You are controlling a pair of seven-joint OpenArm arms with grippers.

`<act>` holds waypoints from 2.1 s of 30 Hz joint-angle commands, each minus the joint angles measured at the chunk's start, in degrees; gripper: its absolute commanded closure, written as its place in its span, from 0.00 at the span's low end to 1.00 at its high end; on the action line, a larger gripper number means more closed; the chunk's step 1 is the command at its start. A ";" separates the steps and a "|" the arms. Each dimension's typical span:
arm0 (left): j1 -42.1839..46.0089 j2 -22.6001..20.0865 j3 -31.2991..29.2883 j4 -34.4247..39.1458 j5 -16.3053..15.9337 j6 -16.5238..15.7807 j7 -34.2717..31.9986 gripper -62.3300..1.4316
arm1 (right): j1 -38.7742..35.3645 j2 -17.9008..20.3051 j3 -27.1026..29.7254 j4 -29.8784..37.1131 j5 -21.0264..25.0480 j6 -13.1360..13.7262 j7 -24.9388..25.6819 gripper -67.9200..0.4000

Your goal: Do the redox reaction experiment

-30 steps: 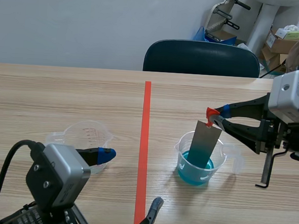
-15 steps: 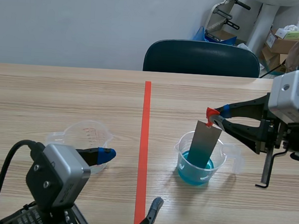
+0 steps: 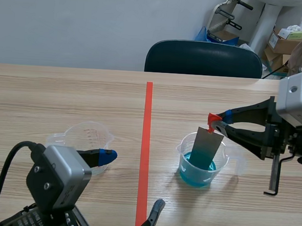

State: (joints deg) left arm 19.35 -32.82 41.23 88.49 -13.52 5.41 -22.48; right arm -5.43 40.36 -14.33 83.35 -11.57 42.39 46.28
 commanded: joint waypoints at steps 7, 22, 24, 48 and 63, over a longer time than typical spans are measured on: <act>-0.02 0.28 0.09 1.60 -0.11 -0.17 -0.63 0.00 | 0.48 3.61 4.42 3.39 5.81 0.33 0.63 0.98; -0.02 0.28 0.09 1.60 -0.11 -0.17 -0.63 0.00 | -0.33 11.93 4.90 10.51 16.31 0.33 -0.57 0.98; -0.02 0.28 0.09 1.60 -0.11 -0.17 -0.66 0.00 | -0.61 13.46 4.90 11.56 18.43 0.33 -1.62 0.98; -0.02 0.28 0.09 1.60 -0.11 -0.17 -0.66 0.00 | -0.61 24.90 4.92 21.46 44.30 0.33 -21.20 0.98; -0.02 0.28 0.09 1.60 -0.11 -0.17 -0.66 0.00 | -0.59 25.20 5.92 26.21 52.37 0.33 -28.87 0.98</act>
State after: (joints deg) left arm 19.35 -32.82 41.23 88.51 -13.52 5.41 -22.39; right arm -6.57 64.62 -9.43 109.14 39.70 42.37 16.38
